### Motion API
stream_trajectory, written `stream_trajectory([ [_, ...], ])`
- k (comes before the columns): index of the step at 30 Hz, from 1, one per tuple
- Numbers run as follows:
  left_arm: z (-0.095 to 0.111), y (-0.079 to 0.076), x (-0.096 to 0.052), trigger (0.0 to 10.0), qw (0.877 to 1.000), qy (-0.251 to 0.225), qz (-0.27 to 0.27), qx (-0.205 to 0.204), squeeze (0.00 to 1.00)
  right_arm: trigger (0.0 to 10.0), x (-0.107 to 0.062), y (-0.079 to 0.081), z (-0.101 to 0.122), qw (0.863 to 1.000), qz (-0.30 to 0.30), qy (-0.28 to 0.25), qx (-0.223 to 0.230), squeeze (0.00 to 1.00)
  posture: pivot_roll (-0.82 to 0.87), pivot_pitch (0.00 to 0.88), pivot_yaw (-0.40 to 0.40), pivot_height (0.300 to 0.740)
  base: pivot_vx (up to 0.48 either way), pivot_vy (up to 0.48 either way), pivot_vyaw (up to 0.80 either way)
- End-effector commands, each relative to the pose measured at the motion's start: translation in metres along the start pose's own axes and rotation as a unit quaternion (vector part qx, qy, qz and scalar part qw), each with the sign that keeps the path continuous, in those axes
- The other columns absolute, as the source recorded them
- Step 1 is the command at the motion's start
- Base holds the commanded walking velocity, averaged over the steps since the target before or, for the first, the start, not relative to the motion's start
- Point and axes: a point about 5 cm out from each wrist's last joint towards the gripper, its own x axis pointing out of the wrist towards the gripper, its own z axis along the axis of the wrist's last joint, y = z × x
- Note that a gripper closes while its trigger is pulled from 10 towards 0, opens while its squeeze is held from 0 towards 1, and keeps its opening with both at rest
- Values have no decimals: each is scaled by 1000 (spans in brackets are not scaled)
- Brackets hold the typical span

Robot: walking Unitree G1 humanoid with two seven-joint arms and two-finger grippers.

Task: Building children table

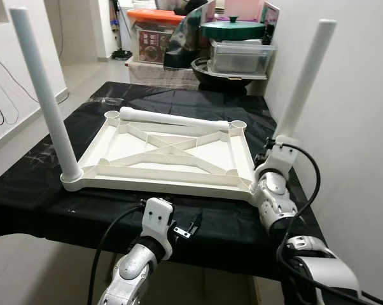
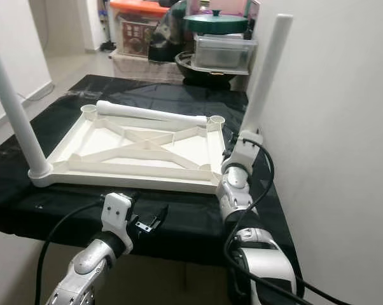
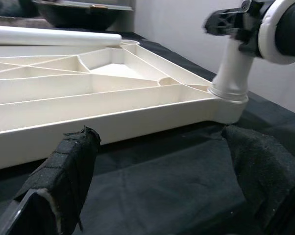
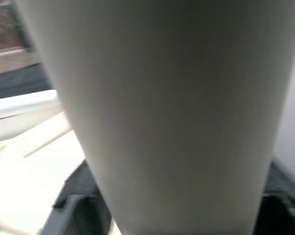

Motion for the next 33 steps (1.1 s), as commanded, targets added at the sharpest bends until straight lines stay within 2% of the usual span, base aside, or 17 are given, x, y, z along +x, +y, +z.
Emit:
stream_trajectory([
  [1, -5, -1, -2, 10000, 1000, 11, -3, 2, 0, 10000, -3, 13, -1, 998, 54, -8, 8, 1000, 124, 0, -66, 740, 0, 0, 0],
  [2, -5, -1, -2, 10000, 1000, 11, -4, 2, 0, 10000, -4, 23, 1, 993, 114, -14, 27, 0, 124, 0, -67, 740, 0, 0, 0],
  [7, -5, -1, -1, 10000, 1000, 10, -3, 2, 0, 10000, -6, 35, 6, 961, 270, 4, 56, 0, 128, 0, -70, 740, 0, 0, 0],
  [9, -5, -1, -1, 10000, 1000, 10, -3, 2, 0, 10000, -10, 38, 5, 930, 361, 40, 55, 0, 128, 0, -71, 740, 0, 0, 0],
  [10, -5, -1, -1, 10000, 1000, 9, -3, 2, 0, 10000, -16, 38, 7, 895, 439, 53, 55, 0, 132, 0, -76, 740, 0, 0, 0],
  [11, -5, -1, -1, 10000, 1000, 9, -3, 2, 0, 10000, -16, 38, 7, 895, 439, 53, 55, 0, 132, 0, -76, 740, 0, 0, 0],
  [12, -5, -1, 0, 10000, 1000, 9, -3, 1, 0, 10000, -24, 38, 11, 850, 522, 61, 48, 0, 131, 0, -76, 740, 0, 0, 0],
  [15, -5, -1, 0, 10000, 1000, 9, -3, 1, 0, 10000, -31, 38, 13, 816, 573, 64, 42, 0, 131, 0, -76, 740, 0, 0, 0],
  [16, -5, -1, 0, 10000, 1000, 9, -3, 2, 0, 10000, -39, 41, 15, 772, 631, 72, 28, 0, 137, 0, -78, 740, 0, 0, 0],
  [18, -5, -1, 0, 10000, 1000, 8, -3, 2, 0, 10000, -48, 47, 15, 724, 685, 79, 9, 0, 138, 0, -77, 740, 0, 0, 0],
  [21, -5, -1, -1, 10000, 1000, 8, -3, 2, 0, 8706, -52, 54, 14, 702, 708, 79, -5, 0, 141, 0, -79, 740, 0, 0, 0],
  [22, -5, -1, -1, 10000, 1000, 8, -3, 2, 0, 8706, -52, 54, 14, 702, 708, 79, -5, 0, 141, 0, -79, 740, 0, 0, 0],
  [23, -5, -1, -1, 10000, 1000, 8, -3, 2, 0, 510, -53, 59, 13, 696, 713, 80, -11, 0, 141, 0, -79, 740, 0, 0, 0],
  [26, -5, -1, -1, 10000, 1000, 8, -3, 2, 0, 0, -53, 66, 10, 699, 710, 73, -47, 0, 142, 0, -77, 740, 0, 0, 0],
  [30, -5, -1, -1, 10000, 1000, 8, -3, 2, 0, 0, -26, 65, 6, 841, 530, 70, -85, 0, 141, 0, -78, 740, 0, 0, 0],
  [32, -4, -1, 0, 10000, 1000, 8, -3, 2, 0, 0, -14, 53, 4, 894, 431, 83, -84, 0, 140, 0, -76, 740, 0, 0, 0],
  [33, -4, -1, 0, 10000, 1000, 8, -3, 2, 0, 0, -14, 53, 4, 894, 431, 83, -84, 0, 140, 0, -76, 740, 0, 0, 0],
])
